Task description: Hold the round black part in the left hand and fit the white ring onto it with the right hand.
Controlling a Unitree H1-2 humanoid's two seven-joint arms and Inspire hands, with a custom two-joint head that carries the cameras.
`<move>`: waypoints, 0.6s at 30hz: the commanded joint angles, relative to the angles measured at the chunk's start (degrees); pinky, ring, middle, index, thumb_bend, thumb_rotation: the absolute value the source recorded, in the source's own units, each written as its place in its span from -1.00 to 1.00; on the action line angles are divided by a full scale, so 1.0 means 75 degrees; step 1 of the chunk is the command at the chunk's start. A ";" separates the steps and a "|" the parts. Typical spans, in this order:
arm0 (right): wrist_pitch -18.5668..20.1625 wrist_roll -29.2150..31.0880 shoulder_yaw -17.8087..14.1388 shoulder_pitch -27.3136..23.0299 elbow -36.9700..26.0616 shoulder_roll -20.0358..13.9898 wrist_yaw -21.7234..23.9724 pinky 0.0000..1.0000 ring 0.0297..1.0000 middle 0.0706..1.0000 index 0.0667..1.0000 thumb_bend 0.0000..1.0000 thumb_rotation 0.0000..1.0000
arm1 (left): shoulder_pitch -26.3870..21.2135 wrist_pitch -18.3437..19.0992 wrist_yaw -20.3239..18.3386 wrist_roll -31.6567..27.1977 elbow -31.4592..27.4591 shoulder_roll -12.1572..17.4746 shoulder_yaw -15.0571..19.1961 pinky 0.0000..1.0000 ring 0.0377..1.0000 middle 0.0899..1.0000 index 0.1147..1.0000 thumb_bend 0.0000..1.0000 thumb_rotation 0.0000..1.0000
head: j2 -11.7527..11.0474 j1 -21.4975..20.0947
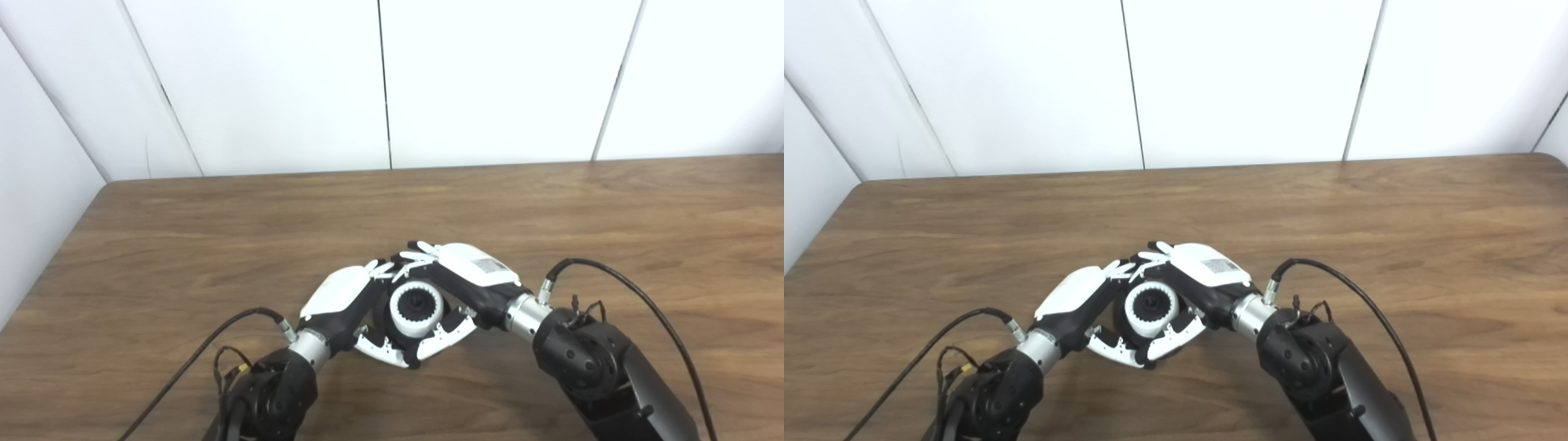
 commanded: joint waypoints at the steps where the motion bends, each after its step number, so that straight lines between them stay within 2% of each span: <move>1: -0.0006 0.0056 -0.0124 -0.0277 -0.0213 0.0082 -0.0077 1.00 1.00 0.87 0.65 0.86 -0.18 | -0.0275 0.0068 0.0020 0.0128 -0.0208 0.0023 0.0023 0.88 1.00 0.91 0.34 0.90 -0.59 | 0.0006 0.0004; 13: -0.0021 0.0216 -0.0379 -0.0233 -0.0106 0.0153 -0.0143 1.00 1.00 0.89 0.68 0.96 -0.09 | -0.0281 0.0047 0.0075 0.0060 -0.0205 0.0042 0.0058 0.89 1.00 0.89 0.40 0.87 -0.60 | -0.0037 0.0037; 18: 0.0052 0.0423 -0.0532 -0.0201 -0.0070 0.0203 -0.0143 1.00 1.00 0.90 0.68 0.96 -0.08 | -0.0264 -0.0038 0.0147 0.0047 -0.0172 0.0067 0.0069 0.89 1.00 0.89 0.42 0.84 -0.53 | -0.0053 0.0045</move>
